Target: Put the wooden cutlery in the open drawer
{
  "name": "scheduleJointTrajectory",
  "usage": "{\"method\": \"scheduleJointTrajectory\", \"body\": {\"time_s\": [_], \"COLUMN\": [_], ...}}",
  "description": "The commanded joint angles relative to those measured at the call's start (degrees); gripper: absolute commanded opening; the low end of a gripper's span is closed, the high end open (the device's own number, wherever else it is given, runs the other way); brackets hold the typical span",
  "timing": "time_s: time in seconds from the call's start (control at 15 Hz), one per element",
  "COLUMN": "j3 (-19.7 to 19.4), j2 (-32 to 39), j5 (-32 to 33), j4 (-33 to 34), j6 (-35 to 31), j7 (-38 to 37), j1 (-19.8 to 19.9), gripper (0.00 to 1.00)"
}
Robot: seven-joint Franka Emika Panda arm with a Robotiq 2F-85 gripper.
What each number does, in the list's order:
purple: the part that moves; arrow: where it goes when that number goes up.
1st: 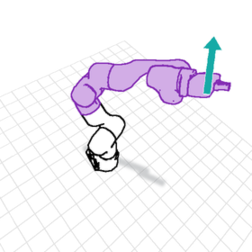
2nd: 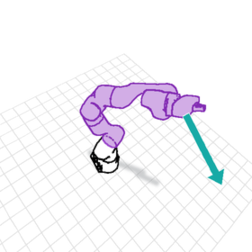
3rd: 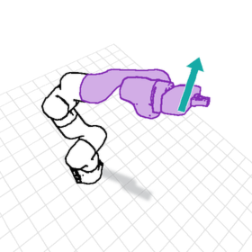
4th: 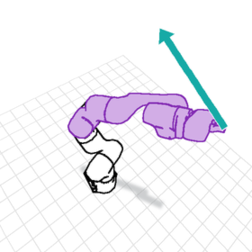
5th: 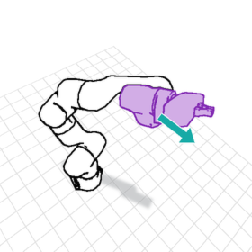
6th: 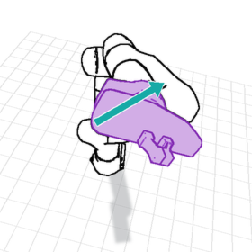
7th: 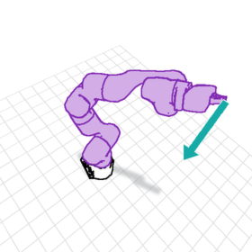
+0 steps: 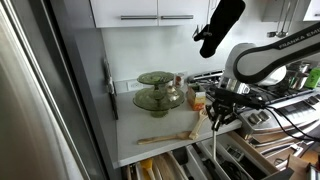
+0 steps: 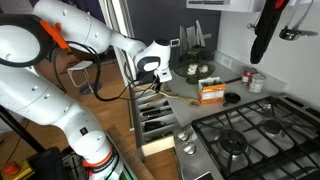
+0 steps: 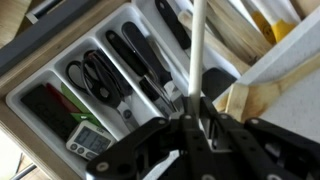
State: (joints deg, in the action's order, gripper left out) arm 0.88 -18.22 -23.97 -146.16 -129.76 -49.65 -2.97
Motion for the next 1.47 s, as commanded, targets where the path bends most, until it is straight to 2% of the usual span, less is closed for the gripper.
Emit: {"method": "scheduleJointTrajectory", "body": {"time_s": [0.0, 0.13, 0.2, 0.47, 0.53, 0.73, 1.0, 1.4], "j3": [0.7, 1.1, 2.3, 2.6, 2.6, 2.7, 4.5, 7.5], "j2": [-2.4, -1.9, -1.2, -1.2, -1.2, 2.0, 6.6, 16.8], "j5": [-4.1, -4.1, -3.1, -3.2, -3.2, -5.1, -5.4, -1.8], "j4": [-1.0, 0.5, 0.3, 0.7, 0.7, 1.7, 2.7, 10.5], "j6": [6.7, 12.3, 8.5, 11.2, 11.2, 16.5, 22.6, 27.1], "j7": [8.8, 12.5, 9.0, 11.5, 11.6, 19.7, 26.3, 37.7], "j1": [-2.2, -2.5, -0.9, -1.1, -1.1, -3.3, -4.2, -6.0], "gripper": [0.03, 0.03, 0.14, 0.14, 0.03, 0.03, 0.03, 0.03]}}
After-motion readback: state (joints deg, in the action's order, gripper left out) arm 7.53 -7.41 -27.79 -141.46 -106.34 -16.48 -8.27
